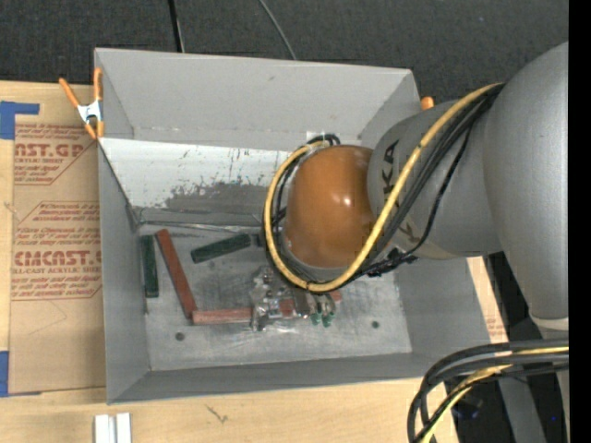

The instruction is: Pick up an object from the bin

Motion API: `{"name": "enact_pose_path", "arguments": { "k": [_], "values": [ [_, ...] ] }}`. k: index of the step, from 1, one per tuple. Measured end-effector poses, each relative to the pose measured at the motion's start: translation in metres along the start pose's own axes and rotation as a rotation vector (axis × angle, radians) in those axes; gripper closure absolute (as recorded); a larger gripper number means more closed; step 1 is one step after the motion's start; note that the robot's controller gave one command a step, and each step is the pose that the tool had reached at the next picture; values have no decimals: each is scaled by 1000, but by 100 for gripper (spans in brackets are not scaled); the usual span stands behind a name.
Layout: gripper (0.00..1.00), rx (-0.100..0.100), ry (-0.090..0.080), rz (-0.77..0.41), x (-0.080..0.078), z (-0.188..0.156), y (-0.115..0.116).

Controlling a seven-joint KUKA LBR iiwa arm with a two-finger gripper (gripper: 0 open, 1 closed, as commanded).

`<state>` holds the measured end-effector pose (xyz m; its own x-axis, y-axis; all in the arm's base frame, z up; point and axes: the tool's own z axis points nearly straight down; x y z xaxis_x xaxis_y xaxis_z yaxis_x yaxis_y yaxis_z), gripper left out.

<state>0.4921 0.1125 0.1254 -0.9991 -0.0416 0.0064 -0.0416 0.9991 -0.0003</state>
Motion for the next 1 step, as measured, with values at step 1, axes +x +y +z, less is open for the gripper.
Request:
{"name": "enact_pose_path", "arguments": {
  "k": [1],
  "values": [
    [100,-1,-8,0,-2,-22,0]
  ]
}}
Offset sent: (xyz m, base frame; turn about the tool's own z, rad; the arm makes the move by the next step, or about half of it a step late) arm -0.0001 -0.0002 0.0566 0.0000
